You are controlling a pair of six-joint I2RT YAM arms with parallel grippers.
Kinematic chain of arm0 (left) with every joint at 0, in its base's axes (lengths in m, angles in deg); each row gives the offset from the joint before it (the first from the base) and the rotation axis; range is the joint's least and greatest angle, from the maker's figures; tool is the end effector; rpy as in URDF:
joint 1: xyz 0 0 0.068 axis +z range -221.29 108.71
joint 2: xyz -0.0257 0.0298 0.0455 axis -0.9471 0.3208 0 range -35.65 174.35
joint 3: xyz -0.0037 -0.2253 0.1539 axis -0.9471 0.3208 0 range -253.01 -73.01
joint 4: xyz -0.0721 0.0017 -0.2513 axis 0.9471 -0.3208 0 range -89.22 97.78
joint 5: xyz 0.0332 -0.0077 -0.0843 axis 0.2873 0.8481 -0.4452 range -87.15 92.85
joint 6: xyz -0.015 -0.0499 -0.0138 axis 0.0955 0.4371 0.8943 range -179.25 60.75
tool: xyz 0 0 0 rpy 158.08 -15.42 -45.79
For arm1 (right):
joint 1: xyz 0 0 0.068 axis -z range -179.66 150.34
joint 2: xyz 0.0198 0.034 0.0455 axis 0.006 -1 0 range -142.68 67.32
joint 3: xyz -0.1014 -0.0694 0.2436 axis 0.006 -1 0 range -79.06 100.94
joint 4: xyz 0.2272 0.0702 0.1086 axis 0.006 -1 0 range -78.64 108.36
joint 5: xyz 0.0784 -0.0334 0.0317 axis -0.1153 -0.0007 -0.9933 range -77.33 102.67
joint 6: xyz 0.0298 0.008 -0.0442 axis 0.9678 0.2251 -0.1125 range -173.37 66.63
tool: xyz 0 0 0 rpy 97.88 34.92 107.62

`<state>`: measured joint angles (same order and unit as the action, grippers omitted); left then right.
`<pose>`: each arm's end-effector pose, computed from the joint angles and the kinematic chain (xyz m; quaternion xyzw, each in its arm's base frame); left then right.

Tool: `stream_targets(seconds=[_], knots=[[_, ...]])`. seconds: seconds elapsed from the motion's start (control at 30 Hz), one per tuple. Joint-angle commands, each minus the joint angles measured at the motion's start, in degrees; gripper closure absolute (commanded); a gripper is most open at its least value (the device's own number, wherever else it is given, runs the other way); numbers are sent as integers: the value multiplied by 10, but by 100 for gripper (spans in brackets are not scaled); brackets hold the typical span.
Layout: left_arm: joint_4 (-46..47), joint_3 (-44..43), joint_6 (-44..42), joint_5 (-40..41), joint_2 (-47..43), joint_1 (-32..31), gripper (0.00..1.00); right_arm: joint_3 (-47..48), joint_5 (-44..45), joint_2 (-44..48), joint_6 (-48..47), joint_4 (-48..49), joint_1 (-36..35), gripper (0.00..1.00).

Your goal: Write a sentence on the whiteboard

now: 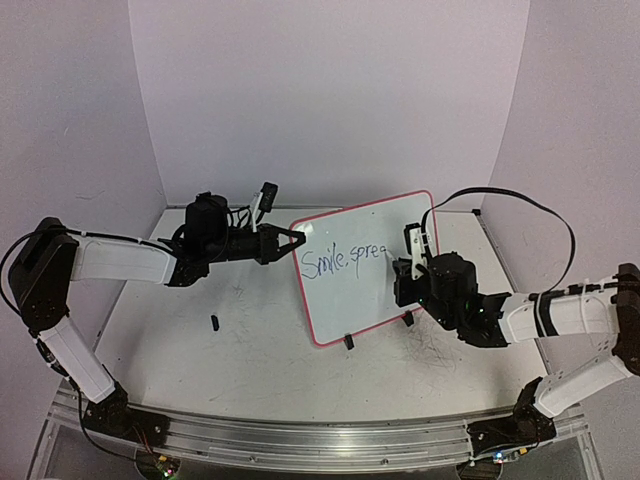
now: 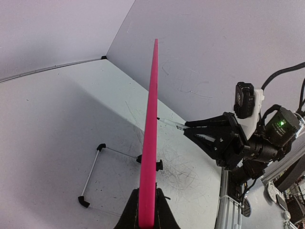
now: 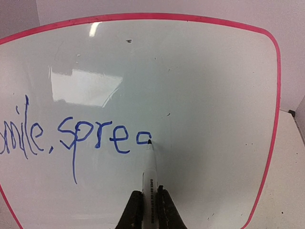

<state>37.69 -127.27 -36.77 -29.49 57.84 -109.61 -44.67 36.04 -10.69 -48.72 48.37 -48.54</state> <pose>0.2757 -0.2421 0.2518 0.2794 0.7002 -0.4977 0.4288 0.1997 0.2074 0.2211 -0.1738 0.7601 0.1306 0.6124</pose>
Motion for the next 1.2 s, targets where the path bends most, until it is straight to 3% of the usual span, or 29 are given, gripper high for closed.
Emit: stream_targets(seconds=[0.0, 0.73, 1.17], knots=[[-59, 7, -49, -13, -4, -13, 100, 27, 9, -15, -7, 25, 1, 100], [-59, 7, -52, -9, -6, -14, 100, -8, 3, 11, 17, -15, 1, 100], [-59, 8, -53, -8, -9, -14, 100, -5, -4, 52, 19, 17, 3, 100]])
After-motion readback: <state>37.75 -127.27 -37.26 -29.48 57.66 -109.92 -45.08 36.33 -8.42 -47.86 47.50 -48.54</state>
